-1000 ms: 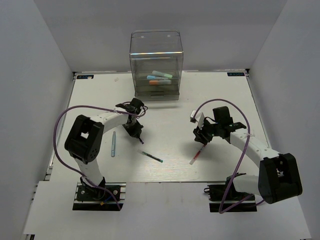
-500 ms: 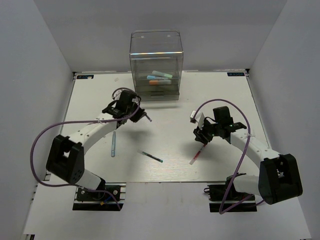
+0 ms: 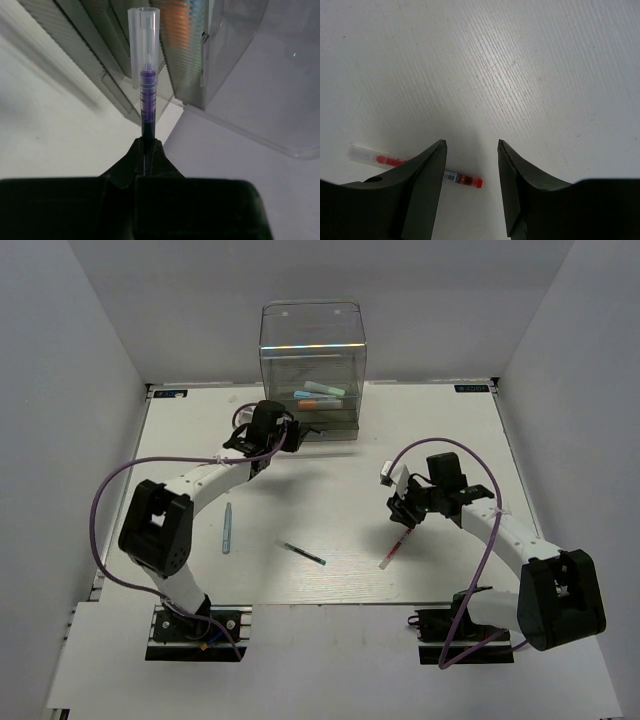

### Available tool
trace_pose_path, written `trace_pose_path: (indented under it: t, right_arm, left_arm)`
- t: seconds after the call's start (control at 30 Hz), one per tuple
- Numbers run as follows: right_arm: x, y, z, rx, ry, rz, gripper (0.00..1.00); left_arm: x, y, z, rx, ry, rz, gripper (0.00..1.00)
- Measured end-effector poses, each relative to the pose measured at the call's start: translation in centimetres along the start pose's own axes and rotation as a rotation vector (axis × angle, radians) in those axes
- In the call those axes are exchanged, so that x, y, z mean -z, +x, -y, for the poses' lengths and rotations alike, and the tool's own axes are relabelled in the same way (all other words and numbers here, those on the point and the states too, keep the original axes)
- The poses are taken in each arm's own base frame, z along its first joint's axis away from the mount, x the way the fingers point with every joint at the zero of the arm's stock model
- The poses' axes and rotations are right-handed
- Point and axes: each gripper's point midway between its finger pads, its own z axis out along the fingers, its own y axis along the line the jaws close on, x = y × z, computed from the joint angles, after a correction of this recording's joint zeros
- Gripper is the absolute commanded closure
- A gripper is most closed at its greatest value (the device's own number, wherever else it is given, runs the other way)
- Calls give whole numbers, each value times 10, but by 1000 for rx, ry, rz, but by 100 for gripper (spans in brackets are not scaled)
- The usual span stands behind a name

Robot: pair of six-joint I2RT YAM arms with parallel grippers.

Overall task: Sort the stationery into containers
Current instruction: Place the pen in the drawer.

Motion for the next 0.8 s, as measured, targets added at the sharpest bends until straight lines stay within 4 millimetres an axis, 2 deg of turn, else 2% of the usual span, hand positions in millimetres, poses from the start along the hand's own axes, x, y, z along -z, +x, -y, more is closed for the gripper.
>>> trace_pose_path:
  t: [0.23,0.37,0.47,0.5,0.57,0.63,0.7,0.8]
  right_arm:
    - [4,-2,-1,13,15,16,48]
    - [3,2,-4,7,8,9,47]
    - [2,3,-5,6,7,7,47]
    - [3,3,-5,6,8,8,47]
    - [3,3,-5,7,9,9,43]
    - [3,3,-4,7,10,8,38]
    - [3,3,-4,8,11,7,38]
    - [4,2,-4,11,15,9,36]
  left_arm:
    - [-31,0,40,104,42,40,100]
    - [-43,-1,53,135,16,66,100]
    - [-49,-3,46,148,-26,81,85]
    - [-51,-4,40,152,-45,88,74]
    - [-56,-5,28,159,-84,100,63]
    - [-62,-5,17,161,-115,108,57]
    - [-70,-5,7,162,-140,113,50]
    - [-73,-5,0,163,-157,116,49]
